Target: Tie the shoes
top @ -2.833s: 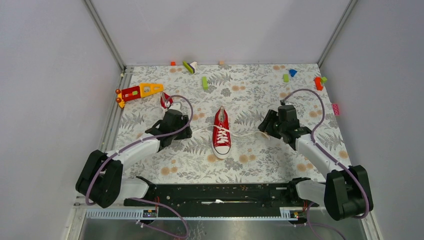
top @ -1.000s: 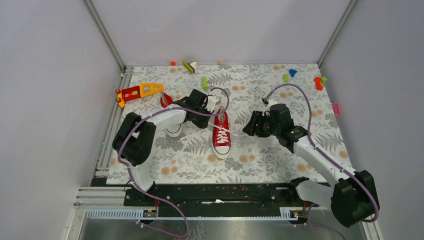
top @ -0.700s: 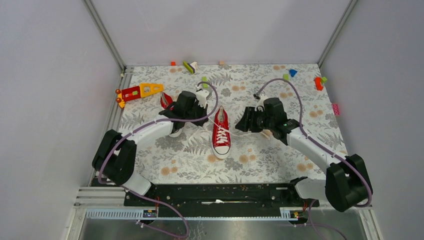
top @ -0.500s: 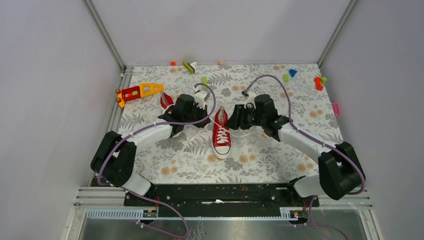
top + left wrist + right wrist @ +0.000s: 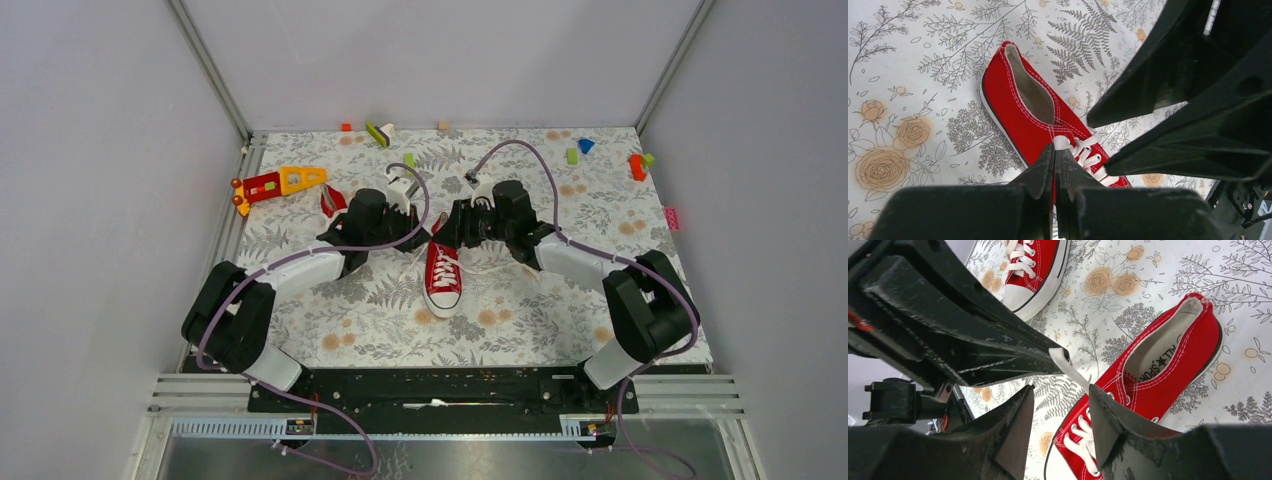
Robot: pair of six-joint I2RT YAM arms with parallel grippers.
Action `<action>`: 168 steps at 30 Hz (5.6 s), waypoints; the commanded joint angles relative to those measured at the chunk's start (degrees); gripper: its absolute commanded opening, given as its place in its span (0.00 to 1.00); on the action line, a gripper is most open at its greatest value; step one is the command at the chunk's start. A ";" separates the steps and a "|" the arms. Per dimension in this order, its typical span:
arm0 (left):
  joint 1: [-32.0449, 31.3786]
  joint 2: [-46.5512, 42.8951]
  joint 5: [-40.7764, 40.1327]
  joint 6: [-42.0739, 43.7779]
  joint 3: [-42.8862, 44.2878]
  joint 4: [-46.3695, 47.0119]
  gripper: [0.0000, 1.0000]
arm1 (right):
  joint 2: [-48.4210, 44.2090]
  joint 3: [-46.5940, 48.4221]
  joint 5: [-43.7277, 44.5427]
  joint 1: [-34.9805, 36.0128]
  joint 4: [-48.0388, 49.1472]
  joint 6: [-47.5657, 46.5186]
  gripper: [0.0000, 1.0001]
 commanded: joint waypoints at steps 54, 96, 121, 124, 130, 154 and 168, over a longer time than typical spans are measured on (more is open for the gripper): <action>2.63 -2.03 1.41 -9.45 -8.53 13.65 0.63 | 3.57 -1.19 4.87 1.69 13.11 0.02 0.00; -3.37 5.07 -3.86 -3.80 -5.41 22.23 0.00 | 1.79 -1.59 5.77 1.68 13.04 1.29 0.53; -4.45 2.39 -6.63 -3.32 -5.10 20.23 0.33 | 1.07 -1.19 5.16 1.69 12.40 1.20 0.14; -4.51 2.58 -7.28 -4.84 -5.33 22.20 0.37 | 0.92 -1.50 5.01 1.69 12.76 1.33 0.14; -5.21 2.78 -9.19 -5.89 -5.49 25.10 0.43 | 0.65 -1.63 5.10 1.64 12.85 1.46 0.15; -5.89 4.82 -9.51 -3.32 -7.29 29.58 0.00 | -16.95 -8.74 43.04 1.22 -16.90 34.50 0.71; -5.88 3.69 -9.71 -1.09 -12.75 38.16 0.00 | -14.27 -17.10 38.36 3.61 -18.57 69.43 0.65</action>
